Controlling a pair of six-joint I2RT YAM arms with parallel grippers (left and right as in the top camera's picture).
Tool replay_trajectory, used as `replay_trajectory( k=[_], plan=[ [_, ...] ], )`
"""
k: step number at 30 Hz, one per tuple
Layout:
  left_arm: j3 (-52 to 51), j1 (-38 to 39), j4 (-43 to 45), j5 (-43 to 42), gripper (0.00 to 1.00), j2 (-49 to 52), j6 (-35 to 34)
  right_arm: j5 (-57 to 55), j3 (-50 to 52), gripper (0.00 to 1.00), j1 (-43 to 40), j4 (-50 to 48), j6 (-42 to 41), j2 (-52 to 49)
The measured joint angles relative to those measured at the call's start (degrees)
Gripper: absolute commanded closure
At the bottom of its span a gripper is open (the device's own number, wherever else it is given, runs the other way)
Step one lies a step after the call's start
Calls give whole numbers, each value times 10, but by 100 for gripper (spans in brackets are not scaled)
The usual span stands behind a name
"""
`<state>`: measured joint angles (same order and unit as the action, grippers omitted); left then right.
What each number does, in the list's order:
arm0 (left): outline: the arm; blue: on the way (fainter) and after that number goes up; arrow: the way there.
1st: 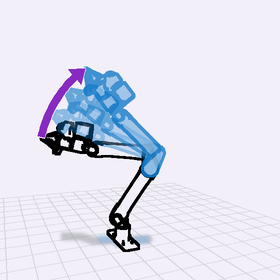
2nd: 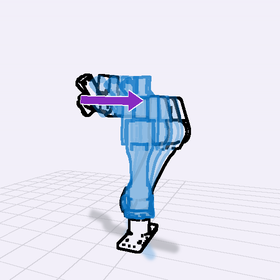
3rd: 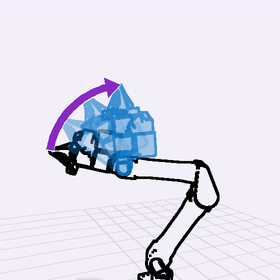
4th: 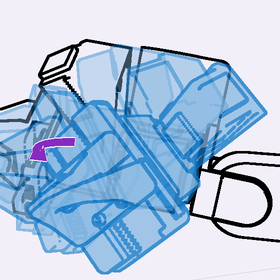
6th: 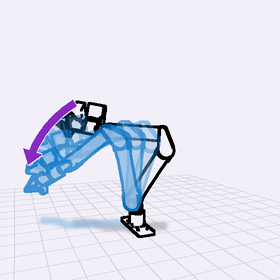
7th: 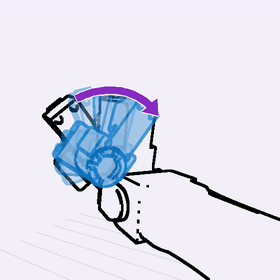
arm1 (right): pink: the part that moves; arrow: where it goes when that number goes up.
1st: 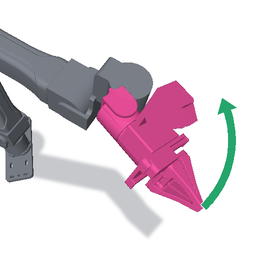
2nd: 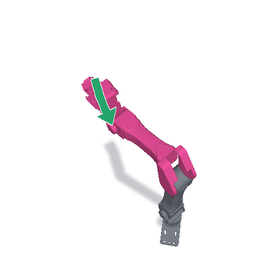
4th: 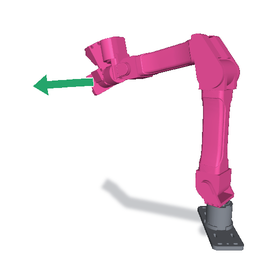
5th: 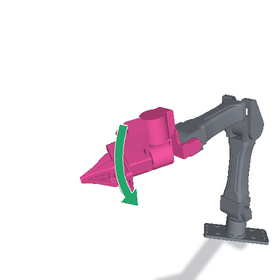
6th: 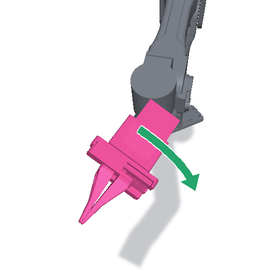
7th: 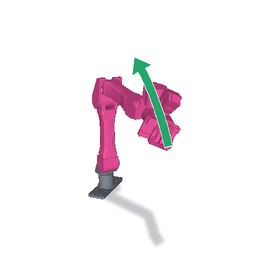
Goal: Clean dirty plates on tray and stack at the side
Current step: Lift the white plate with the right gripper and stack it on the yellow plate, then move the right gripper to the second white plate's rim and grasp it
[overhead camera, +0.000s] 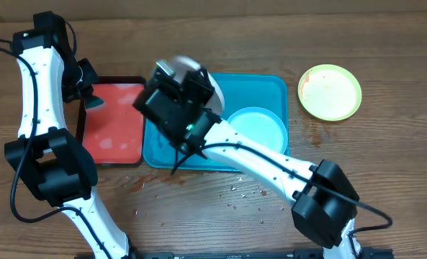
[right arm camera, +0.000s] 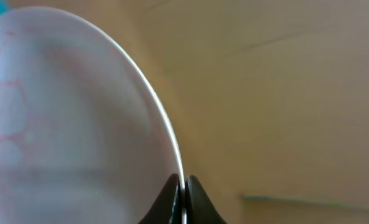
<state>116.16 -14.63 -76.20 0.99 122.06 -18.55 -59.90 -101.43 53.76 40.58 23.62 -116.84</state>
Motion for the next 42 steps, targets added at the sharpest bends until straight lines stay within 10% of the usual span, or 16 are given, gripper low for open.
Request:
replay_trajectory(
  k=[11,21,37,40,42],
  plan=[
    [0,0,0,0,96,0,0,75,3,96,-109,7,-229,42],
    [0,0,0,0,96,0,0,412,6,96,-443,123,-457,78],
    [0,0,6,0,96,0,0,542,166,96,-655,85,-522,57],
    [0,0,6,0,96,0,0,546,169,20,-654,82,-525,57],
    [0,0,6,0,96,0,0,552,169,0,-654,79,-525,57]
  ],
)
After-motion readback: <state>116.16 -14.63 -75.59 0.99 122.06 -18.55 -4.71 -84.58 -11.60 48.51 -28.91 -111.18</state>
